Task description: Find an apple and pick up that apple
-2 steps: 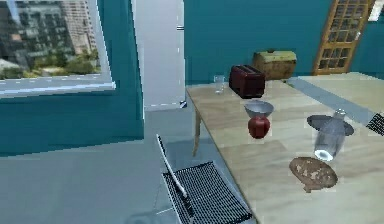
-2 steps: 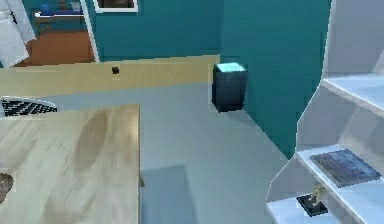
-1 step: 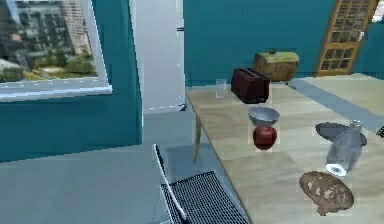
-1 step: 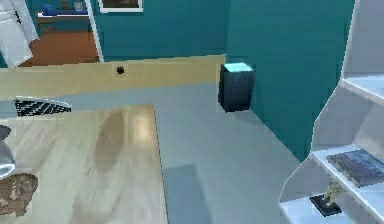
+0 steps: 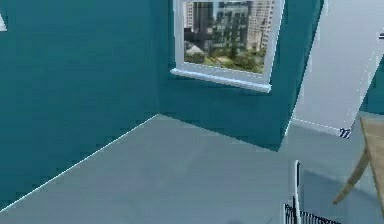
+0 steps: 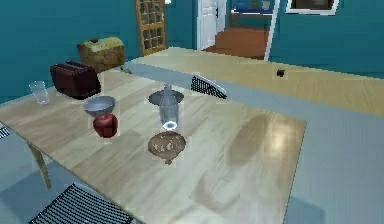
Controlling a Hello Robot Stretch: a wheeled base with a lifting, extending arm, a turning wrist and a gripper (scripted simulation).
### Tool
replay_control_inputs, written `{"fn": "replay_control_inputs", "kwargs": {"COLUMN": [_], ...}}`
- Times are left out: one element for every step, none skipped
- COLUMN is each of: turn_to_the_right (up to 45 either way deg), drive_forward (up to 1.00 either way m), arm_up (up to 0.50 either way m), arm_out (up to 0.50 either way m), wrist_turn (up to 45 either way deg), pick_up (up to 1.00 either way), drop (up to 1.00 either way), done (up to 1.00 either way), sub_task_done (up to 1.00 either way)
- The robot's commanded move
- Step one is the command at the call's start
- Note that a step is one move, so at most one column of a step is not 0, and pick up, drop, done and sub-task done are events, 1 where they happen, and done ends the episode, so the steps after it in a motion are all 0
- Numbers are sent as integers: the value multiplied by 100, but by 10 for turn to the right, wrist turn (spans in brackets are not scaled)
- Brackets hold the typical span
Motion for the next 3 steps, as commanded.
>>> {"fn": "replay_control_inputs", "kwargs": {"turn_to_the_right": [-210,450,60], "drive_forward": [0,0,0], "arm_up": [0,0,0], "arm_out": [0,0,0], "wrist_turn": [0,0,0], "pick_up": [0,0,0], "drop": [0,0,0], "done": [0,0,0], "sub_task_done": [0,0,0]}}
